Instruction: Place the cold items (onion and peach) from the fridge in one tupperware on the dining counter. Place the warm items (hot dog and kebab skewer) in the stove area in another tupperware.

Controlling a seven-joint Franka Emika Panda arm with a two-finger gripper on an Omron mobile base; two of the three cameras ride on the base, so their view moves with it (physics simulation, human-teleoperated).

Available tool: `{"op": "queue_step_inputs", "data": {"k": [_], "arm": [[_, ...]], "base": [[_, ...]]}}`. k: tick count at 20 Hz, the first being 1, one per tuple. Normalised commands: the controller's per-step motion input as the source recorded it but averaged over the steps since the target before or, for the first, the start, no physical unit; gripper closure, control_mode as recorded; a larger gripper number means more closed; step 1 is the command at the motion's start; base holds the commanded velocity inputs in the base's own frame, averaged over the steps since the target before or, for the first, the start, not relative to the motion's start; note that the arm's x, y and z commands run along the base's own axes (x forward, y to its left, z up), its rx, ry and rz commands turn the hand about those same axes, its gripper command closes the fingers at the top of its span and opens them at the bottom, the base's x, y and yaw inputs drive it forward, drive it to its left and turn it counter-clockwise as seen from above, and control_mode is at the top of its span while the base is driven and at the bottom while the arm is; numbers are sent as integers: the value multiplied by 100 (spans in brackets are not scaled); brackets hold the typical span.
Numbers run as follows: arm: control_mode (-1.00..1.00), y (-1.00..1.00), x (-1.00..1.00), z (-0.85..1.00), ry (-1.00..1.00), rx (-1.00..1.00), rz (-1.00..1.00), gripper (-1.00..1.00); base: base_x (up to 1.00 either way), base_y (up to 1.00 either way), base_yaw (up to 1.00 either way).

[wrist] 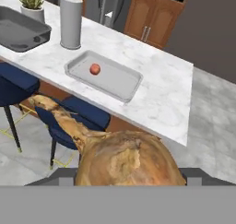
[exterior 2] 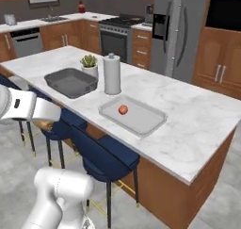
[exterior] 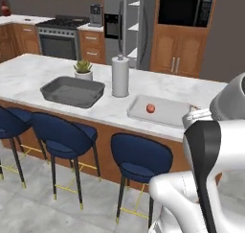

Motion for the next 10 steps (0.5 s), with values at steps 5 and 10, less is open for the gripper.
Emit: {"op": "queue_step_inputs", "data": {"k": [5, 10], "arm": [[100, 0, 0, 0, 0, 0, 0, 100], [100, 0, 0, 0, 0, 0, 0, 100]], "base": [[44, 5, -36], [54, 34, -44]]}}
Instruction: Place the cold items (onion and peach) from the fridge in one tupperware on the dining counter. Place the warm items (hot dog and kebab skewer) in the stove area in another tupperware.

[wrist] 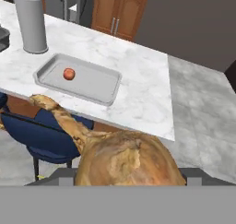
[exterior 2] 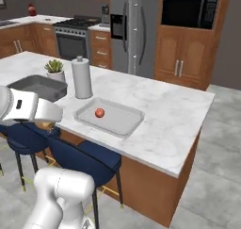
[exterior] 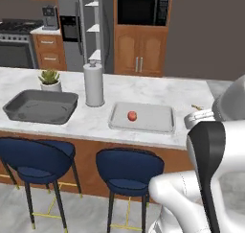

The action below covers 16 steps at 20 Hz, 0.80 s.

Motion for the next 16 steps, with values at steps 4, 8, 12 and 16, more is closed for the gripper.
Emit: {"op": "queue_step_inputs", "data": {"k": [4, 8, 12, 16], "arm": [[100, 0, 0, 0, 0, 0, 0, 100], [100, 0, 0, 0, 0, 0, 0, 100], [100, 0, 0, 0, 0, 0, 0, 100], [100, 0, 0, 0, 0, 0, 0, 100]], "base": [[50, 37, -45], [37, 58, -34], [65, 63, -27], [87, 42, -17]]}}
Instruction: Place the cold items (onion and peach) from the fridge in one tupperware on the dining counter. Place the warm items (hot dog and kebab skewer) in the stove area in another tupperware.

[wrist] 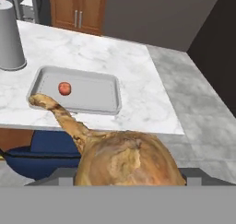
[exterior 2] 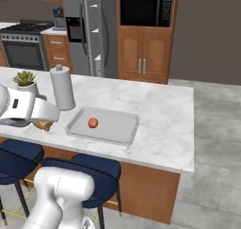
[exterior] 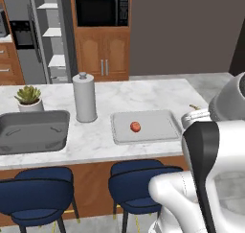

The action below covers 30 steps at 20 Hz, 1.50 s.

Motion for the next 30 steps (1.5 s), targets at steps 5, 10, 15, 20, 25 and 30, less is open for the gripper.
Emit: {"op": "queue_step_inputs", "data": {"k": [5, 10, 15, 20, 25, 30], "arm": [[100, 0, 0, 0, 0, 0, 0, 100], [-100, 0, 80, -5, 39, 7, 1, 100], [-100, 0, 100, -30, 60, 3, 9, 100], [-100, -6, 98, -52, 48, 2, 17, 100], [-100, -18, 85, -56, 33, 8, 20, 100], [-100, -21, 79, -55, 28, 8, 19, 100]], "base": [[100, 3, -1], [20, 0, 0], [0, 0, 0], [0, 0, 0], [0, 0, 0], [0, 0, 0]]}}
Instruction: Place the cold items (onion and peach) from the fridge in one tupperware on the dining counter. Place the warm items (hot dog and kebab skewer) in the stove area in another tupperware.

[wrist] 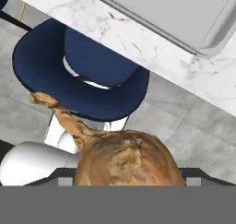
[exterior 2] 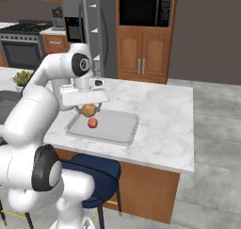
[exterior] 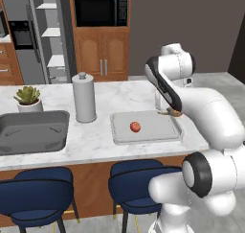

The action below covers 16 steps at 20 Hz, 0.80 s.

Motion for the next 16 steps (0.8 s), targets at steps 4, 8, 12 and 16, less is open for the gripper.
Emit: {"op": "queue_step_inputs", "data": {"k": [4, 8, 12, 16], "arm": [[-100, -26, 65, -55, 15, 11, 19, 100], [-100, -23, 51, -54, 0, 13, 20, 100], [-100, -17, 42, -52, -3, 14, 19, 100], [-100, -8, 43, -51, -9, 13, 17, 100]], "base": [[0, 0, 0], [0, 0, 0], [0, 0, 0], [0, 0, 0]]}}
